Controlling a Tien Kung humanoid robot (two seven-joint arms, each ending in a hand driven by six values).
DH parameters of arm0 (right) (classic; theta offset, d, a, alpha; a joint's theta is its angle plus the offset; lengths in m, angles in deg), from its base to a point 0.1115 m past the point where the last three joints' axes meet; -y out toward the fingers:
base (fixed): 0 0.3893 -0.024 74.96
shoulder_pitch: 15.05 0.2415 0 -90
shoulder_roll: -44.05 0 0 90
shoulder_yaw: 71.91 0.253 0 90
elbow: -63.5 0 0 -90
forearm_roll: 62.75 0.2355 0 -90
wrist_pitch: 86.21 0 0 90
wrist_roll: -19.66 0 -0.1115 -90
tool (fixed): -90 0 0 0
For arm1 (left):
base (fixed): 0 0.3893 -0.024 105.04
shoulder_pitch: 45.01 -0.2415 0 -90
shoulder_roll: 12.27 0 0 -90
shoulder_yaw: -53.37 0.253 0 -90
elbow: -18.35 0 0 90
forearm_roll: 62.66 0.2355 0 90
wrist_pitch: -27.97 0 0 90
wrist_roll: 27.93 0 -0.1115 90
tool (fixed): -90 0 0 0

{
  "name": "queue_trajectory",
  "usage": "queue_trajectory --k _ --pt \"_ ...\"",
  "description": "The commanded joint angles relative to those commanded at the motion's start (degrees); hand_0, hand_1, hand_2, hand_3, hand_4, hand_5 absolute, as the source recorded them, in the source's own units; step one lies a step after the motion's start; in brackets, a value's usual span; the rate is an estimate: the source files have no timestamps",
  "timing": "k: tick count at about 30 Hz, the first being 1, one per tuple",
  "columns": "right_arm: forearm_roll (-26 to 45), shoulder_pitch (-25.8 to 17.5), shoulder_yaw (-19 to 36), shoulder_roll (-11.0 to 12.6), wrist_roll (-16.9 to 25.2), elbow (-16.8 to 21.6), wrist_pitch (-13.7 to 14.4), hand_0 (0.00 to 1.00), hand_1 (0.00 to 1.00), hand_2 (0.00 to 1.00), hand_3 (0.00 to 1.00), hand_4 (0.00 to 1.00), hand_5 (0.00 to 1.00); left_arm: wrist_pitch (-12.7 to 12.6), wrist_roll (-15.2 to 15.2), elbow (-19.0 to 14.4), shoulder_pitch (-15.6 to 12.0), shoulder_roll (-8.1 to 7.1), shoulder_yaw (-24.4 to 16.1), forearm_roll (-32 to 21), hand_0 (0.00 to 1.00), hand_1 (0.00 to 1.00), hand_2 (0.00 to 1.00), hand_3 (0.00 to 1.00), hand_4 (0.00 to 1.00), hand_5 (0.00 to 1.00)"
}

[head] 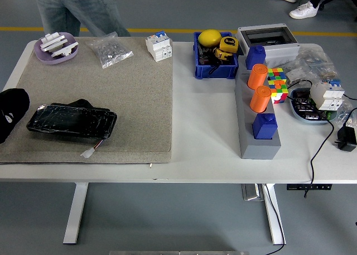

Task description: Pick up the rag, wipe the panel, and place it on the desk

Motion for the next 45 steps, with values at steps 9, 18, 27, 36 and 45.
queue_trajectory --k 9,18,27,36,45 --pt "-0.13 0.04 -0.04 0.06 -0.05 -0.04 0.09 0.807 0.695 0.707 0.676 0.998 0.732 2.49 -0.63 -0.78 0.20 -0.24 0.14 2.07 0.701 0.758 0.655 0.565 0.586 0.002" --pt "-0.49 -0.04 0.38 0.22 -0.03 0.00 0.24 0.806 0.690 0.706 0.676 0.998 0.730 3.28 -1.67 -0.85 0.12 -0.41 0.21 2.90 0.784 0.797 0.733 0.583 0.706 0.002" --pt "-0.63 -0.14 0.60 0.17 0.05 -0.08 0.32 0.807 0.686 0.705 0.675 0.998 0.731 4.34 -1.89 -1.41 -0.28 -0.34 -0.04 3.29 0.788 0.807 0.781 0.598 0.747 0.002" --pt "-0.40 -0.16 0.39 0.17 -0.02 -0.09 0.21 0.807 0.685 0.705 0.674 0.998 0.729 4.65 -2.18 -1.74 -0.25 -0.50 -0.81 4.07 0.798 0.815 0.797 0.669 0.823 0.002" --pt "-0.25 -0.19 0.27 0.12 0.00 -0.05 0.19 0.807 0.684 0.705 0.674 0.998 0.728 5.47 -3.05 -5.60 -2.00 -1.10 -4.31 5.65 0.792 0.814 0.794 0.643 0.832 0.002"
